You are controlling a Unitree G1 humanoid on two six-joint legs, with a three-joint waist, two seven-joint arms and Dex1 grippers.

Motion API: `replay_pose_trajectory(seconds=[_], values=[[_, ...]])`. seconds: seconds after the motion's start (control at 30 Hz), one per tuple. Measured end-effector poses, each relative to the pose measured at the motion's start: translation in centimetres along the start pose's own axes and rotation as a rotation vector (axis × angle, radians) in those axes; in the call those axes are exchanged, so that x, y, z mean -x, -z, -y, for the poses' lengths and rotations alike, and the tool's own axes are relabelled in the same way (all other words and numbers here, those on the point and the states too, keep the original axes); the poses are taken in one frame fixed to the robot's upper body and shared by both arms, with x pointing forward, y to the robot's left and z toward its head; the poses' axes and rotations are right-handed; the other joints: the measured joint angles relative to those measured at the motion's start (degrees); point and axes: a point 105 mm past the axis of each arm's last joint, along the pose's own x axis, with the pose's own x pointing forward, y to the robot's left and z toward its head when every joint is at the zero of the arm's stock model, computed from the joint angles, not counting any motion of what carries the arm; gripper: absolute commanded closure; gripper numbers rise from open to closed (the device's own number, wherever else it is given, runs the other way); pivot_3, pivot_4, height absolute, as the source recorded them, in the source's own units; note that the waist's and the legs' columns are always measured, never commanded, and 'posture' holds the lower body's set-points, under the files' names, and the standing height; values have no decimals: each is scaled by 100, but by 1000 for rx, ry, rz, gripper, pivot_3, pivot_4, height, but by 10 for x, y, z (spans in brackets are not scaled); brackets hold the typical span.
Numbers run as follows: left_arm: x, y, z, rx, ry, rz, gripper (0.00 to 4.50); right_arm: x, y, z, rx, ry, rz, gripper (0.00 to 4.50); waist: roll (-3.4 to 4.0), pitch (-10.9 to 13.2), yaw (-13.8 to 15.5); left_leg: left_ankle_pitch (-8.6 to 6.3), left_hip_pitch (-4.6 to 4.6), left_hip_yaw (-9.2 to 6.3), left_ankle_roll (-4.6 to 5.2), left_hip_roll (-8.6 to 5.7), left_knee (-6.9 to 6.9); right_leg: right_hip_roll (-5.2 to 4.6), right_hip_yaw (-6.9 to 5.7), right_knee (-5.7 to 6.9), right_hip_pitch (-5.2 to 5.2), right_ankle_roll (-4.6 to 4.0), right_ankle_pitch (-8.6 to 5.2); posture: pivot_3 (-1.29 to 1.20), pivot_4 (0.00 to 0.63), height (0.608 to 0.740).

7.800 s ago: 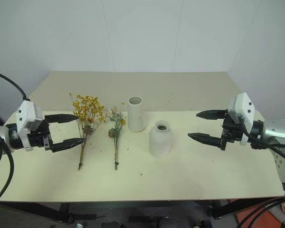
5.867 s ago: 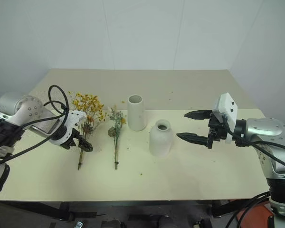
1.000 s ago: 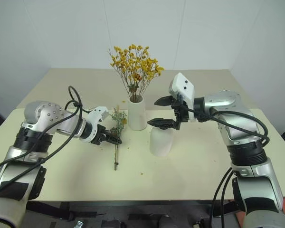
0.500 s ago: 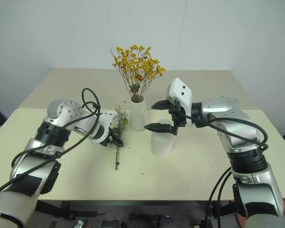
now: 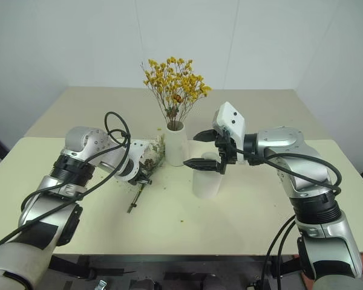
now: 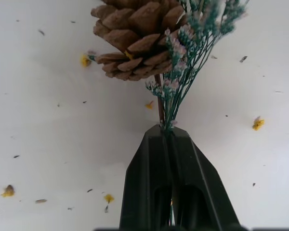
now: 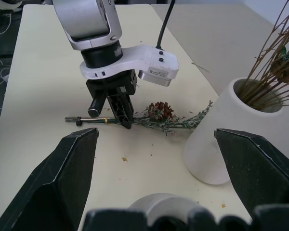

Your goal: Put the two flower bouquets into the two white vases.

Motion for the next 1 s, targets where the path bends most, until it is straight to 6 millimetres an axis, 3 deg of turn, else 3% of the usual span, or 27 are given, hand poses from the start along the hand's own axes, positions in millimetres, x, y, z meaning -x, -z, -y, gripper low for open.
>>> replay_pose_trajectory(seconds=[0.27, 0.43, 0.67, 0.77, 1.0], values=[[16, 5, -50, 160, -133, 70, 4463, 2, 1, -1, -10, -5, 5, 0, 0, 0, -3, 0, -3, -2, 0, 0, 1, -2, -1, 1, -2, 0, 0, 0, 150, 740], [39, 0, -85, 314, -255, 184, 4463, 2, 3, 1, -22, -7, 4, 0, 0, 0, 7, 0, -7, -4, 0, 1, 0, -3, -7, 1, -4, 0, 0, 0, 150, 740], [46, -3, -92, 312, -332, 298, 4463, 3, 6, 2, -32, -16, 6, 0, 0, 0, 24, 0, -8, -6, -2, 1, 0, -5, -7, 2, -4, -1, 1, 0, 150, 740], [49, -16, -89, 321, -346, 438, 4463, 3, 6, 3, -36, -20, 6, 0, 0, 0, 35, 2, -10, -7, -5, 1, 1, -7, -9, 1, -4, -2, 2, 0, 150, 740], [99, -65, -78, 347, -255, 913, 4463, 4, 7, 3, -40, -25, 5, 0, -1, 0, 73, 1, -10, -4, -6, 3, -2, -8, -8, -2, -5, -3, 2, 0, 150, 740]])
